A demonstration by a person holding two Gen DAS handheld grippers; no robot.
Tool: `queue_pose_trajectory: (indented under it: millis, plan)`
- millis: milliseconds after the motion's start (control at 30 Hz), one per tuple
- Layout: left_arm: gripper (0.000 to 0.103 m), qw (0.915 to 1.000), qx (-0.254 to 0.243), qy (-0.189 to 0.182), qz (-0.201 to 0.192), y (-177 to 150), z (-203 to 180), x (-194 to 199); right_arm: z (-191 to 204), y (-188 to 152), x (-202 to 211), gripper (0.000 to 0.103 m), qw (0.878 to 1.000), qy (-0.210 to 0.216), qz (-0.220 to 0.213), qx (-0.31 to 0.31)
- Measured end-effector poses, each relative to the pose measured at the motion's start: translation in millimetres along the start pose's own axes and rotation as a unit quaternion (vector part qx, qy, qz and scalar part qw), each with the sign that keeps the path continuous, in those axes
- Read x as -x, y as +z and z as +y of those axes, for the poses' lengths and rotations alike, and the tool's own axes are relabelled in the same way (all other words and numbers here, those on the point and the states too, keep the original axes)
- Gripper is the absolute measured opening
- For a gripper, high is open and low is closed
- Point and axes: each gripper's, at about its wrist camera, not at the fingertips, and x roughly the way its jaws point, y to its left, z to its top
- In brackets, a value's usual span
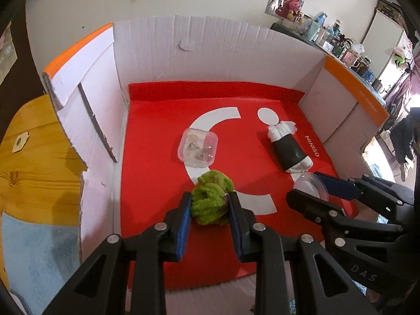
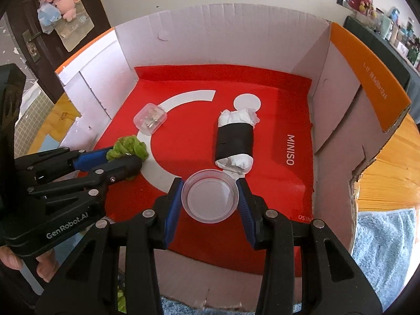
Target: Organize objects
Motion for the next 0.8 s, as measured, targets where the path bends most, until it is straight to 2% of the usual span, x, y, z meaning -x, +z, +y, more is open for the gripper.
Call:
queue_pose_trajectory:
  millis: [800]
  plan:
    - [0.027,0.9998,0.014,0.011,-0.004,17,4,-12,-15,9,-6,0.039,0.999,-0.025,-0.017,-0.023]
